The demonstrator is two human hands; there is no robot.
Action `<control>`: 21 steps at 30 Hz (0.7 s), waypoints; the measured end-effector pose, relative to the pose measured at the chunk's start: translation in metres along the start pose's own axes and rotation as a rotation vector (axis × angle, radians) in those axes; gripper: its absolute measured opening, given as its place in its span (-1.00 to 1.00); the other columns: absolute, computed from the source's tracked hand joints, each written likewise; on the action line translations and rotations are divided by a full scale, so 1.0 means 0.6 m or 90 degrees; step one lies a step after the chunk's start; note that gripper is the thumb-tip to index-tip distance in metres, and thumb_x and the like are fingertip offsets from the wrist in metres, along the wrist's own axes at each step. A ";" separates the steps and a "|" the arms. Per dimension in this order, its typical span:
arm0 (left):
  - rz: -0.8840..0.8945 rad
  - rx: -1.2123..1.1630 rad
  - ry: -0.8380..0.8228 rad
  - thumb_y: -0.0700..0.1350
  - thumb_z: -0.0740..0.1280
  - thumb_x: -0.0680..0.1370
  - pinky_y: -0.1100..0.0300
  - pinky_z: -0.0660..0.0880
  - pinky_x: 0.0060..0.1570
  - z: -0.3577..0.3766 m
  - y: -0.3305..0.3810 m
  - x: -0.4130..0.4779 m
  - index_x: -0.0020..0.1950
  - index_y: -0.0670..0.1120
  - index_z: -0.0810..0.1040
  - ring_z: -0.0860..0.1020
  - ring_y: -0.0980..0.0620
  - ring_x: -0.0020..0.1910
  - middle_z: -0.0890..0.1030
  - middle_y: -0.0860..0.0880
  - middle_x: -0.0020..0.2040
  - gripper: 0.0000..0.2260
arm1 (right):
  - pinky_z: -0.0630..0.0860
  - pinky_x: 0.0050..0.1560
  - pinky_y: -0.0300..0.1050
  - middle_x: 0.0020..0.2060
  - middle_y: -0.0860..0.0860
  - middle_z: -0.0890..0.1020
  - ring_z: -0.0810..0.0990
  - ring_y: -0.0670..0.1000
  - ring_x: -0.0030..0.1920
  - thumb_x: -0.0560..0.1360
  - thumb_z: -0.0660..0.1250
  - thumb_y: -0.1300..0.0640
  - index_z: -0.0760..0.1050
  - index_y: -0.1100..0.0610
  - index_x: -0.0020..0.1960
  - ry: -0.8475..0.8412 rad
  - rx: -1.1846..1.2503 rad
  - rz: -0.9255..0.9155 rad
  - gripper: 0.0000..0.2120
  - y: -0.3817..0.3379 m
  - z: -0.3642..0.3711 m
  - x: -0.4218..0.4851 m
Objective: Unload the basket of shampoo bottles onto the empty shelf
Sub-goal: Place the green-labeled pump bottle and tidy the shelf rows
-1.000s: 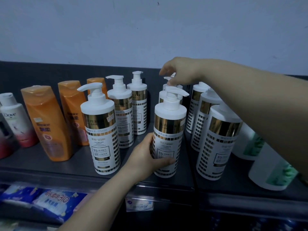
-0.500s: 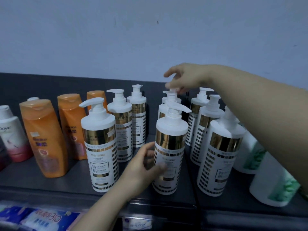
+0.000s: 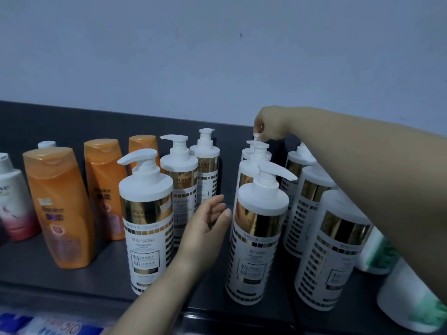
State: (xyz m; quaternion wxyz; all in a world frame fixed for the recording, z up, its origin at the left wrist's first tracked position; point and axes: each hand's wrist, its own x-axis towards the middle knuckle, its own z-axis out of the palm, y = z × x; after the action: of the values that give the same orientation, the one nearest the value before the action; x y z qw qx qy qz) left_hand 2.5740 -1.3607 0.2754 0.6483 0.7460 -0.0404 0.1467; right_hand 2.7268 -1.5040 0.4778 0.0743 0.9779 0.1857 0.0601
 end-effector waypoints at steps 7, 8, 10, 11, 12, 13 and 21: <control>-0.017 0.010 0.012 -0.08 0.32 0.57 0.13 0.45 0.29 0.001 -0.013 -0.006 0.38 0.03 0.41 0.50 0.22 0.21 0.54 0.07 0.25 -0.62 | 0.45 0.11 -0.03 0.14 0.07 0.57 0.51 0.09 0.08 0.52 0.36 0.10 0.53 0.16 0.19 0.025 0.024 -0.045 -0.72 0.007 0.006 0.015; -0.017 0.011 0.014 -0.08 0.33 0.57 0.13 0.45 0.29 0.002 -0.014 -0.006 0.39 0.02 0.41 0.50 0.22 0.21 0.54 0.07 0.25 -0.62 | 0.45 0.11 -0.03 0.14 0.07 0.57 0.50 0.08 0.08 0.52 0.36 0.10 0.54 0.16 0.19 0.028 0.028 -0.049 -0.72 0.007 0.007 0.017; -0.016 0.013 0.017 -0.08 0.33 0.57 0.13 0.45 0.28 0.003 -0.014 -0.006 0.39 0.01 0.41 0.50 0.22 0.21 0.55 0.06 0.24 -0.61 | 0.44 0.09 -0.05 0.14 0.07 0.57 0.49 0.06 0.05 0.52 0.36 0.10 0.53 0.16 0.19 0.030 0.035 -0.054 -0.73 0.007 0.007 0.018; -0.017 0.014 0.019 -0.08 0.33 0.57 0.14 0.45 0.28 0.004 -0.014 -0.006 0.39 0.01 0.42 0.51 0.22 0.20 0.55 0.06 0.24 -0.62 | 0.43 0.08 -0.06 0.14 0.07 0.57 0.47 0.05 0.04 0.52 0.35 0.10 0.53 0.15 0.19 0.031 0.037 -0.057 -0.73 0.006 0.008 0.018; -0.021 0.014 0.019 -0.08 0.33 0.56 0.14 0.45 0.28 0.005 -0.013 -0.006 0.38 0.01 0.42 0.51 0.22 0.21 0.55 0.07 0.24 -0.62 | 0.43 0.06 -0.07 0.14 0.07 0.57 0.47 0.04 0.02 0.52 0.35 0.10 0.53 0.15 0.19 0.034 0.038 -0.061 -0.73 0.005 0.008 0.017; -0.024 0.011 0.018 -0.08 0.33 0.56 0.13 0.45 0.28 0.005 -0.012 -0.007 0.38 0.01 0.42 0.51 0.21 0.21 0.55 0.07 0.24 -0.62 | 0.42 0.05 -0.08 0.14 0.07 0.57 0.46 0.04 0.01 0.53 0.35 0.10 0.53 0.15 0.20 0.035 0.039 -0.064 -0.73 0.003 0.008 0.016; -0.012 -0.011 -0.003 -0.03 0.33 0.56 0.19 0.45 0.26 0.006 -0.012 -0.016 0.39 0.00 0.42 0.51 0.24 0.20 0.55 0.04 0.26 -0.60 | 0.48 0.20 0.08 0.14 0.12 0.61 0.58 0.16 0.12 0.53 0.30 0.01 0.50 0.18 0.27 0.003 0.019 -0.031 -0.63 -0.012 -0.020 -0.006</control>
State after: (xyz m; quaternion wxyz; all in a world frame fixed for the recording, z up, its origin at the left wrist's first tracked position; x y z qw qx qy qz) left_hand 2.5676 -1.3645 0.2653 0.6562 0.7409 -0.0366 0.1385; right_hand 2.7190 -1.4970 0.4881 0.0610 0.9740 0.2103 0.0580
